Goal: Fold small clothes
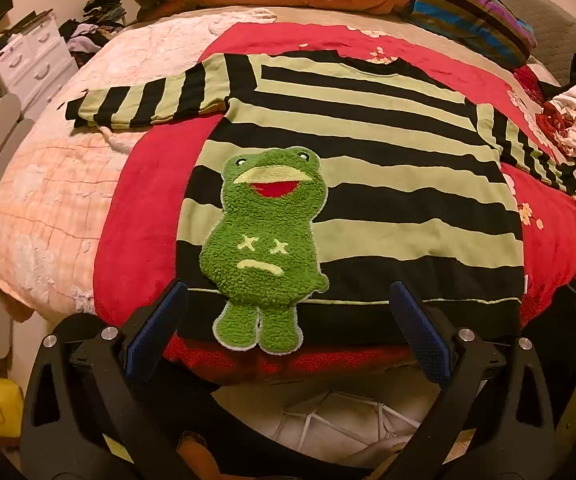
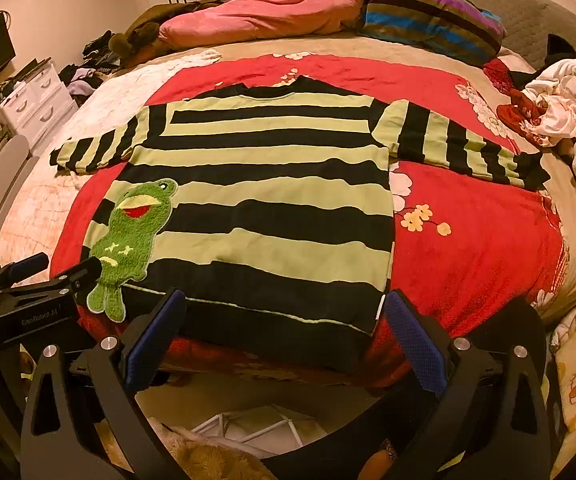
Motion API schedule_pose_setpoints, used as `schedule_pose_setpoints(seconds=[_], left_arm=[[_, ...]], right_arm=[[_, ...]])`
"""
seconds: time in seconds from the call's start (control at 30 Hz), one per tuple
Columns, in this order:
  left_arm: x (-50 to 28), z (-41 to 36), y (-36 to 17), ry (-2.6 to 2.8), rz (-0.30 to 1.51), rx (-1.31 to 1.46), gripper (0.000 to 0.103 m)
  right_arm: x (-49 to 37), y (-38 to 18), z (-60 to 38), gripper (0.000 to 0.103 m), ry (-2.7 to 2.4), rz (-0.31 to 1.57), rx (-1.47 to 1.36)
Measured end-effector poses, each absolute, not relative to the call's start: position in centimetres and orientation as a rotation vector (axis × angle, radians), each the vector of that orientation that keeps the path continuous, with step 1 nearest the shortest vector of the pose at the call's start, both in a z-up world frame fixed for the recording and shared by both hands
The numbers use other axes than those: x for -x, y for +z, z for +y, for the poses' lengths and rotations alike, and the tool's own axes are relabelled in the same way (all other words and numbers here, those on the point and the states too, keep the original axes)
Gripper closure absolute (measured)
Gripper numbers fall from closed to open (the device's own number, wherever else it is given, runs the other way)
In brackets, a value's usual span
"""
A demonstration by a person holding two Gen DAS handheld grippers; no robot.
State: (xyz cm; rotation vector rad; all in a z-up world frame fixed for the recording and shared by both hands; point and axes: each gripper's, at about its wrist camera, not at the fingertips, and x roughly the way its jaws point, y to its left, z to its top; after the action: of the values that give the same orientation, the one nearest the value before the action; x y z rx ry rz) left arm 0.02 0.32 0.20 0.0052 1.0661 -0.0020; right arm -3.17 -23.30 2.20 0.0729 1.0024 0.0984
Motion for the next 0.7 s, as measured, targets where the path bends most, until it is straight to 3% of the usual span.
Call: schedule_pose_setpoints(seconds=[0.7], left_arm=[[-0.07, 0.5, 0.23, 0.002, 1.065, -0.008, 0.009]], right_arm=[[3.2, 2.17, -23.34, 0.004, 0.095, 1.0, -0.073]])
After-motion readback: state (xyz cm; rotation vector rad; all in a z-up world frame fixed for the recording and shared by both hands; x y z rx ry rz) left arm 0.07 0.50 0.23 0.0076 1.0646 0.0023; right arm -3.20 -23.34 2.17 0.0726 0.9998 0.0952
